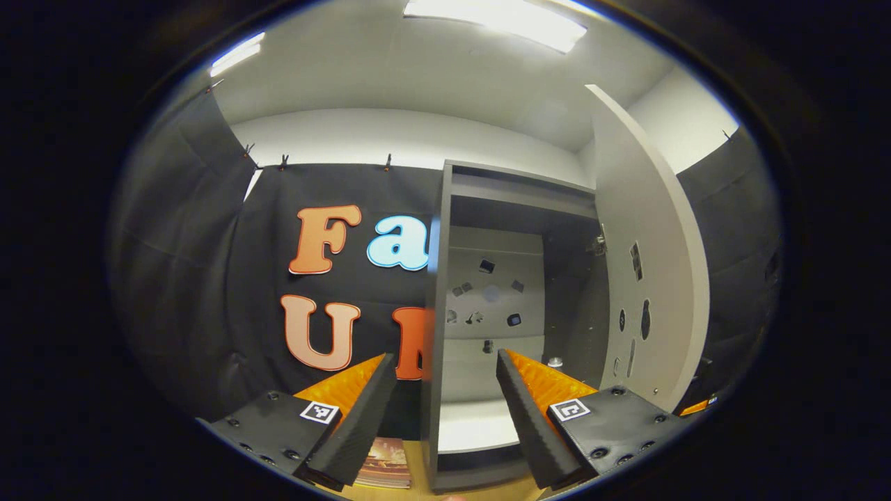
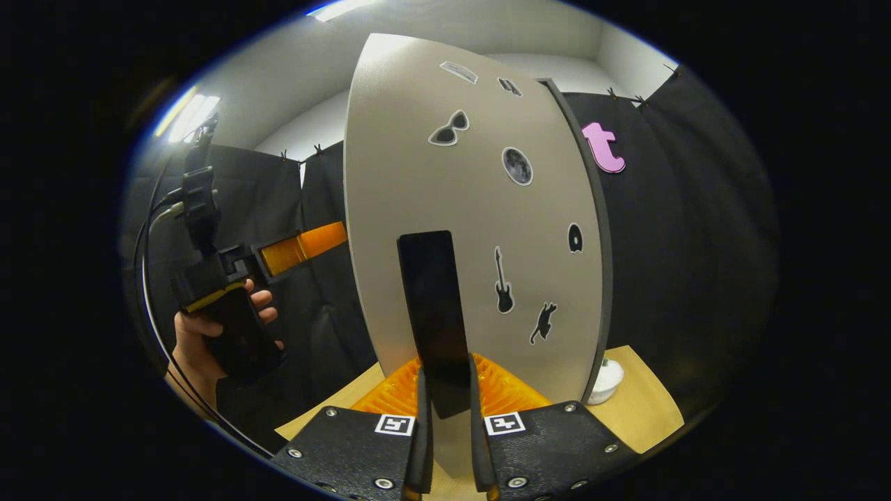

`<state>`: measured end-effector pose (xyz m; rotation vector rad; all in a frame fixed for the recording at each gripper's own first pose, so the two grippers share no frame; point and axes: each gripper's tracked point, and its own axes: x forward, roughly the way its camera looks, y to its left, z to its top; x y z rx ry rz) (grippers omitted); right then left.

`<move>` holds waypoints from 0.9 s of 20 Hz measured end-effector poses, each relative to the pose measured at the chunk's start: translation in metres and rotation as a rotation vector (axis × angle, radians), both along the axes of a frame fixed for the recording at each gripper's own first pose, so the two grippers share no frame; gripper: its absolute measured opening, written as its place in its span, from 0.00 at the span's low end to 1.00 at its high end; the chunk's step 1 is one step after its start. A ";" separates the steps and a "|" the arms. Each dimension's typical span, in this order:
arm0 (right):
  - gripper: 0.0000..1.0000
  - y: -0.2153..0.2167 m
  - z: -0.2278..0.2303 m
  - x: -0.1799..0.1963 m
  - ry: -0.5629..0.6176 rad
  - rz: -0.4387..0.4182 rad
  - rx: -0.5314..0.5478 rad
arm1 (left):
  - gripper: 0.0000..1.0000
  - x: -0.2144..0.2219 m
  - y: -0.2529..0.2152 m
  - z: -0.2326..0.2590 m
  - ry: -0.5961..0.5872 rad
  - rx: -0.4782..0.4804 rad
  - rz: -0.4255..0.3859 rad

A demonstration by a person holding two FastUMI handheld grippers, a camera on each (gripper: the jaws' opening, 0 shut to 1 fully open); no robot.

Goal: Open the cabinet door with the right hand, grasp the bottle in the cabinet with the left hand and place it on the coaster, then close the cabinet door with the right hand.

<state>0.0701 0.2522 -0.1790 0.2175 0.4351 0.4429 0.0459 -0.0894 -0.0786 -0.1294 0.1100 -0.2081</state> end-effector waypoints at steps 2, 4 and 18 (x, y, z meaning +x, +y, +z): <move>0.23 -0.006 0.001 0.001 -0.011 -0.007 0.005 | 0.96 0.000 -0.014 -0.001 0.003 -0.008 -0.018; 0.22 -0.012 0.001 0.000 -0.019 -0.013 -0.005 | 0.96 0.000 -0.028 -0.003 0.005 -0.006 -0.036; 0.22 -0.034 0.003 0.007 -0.053 -0.072 0.022 | 0.94 0.007 -0.086 -0.013 0.027 0.002 -0.086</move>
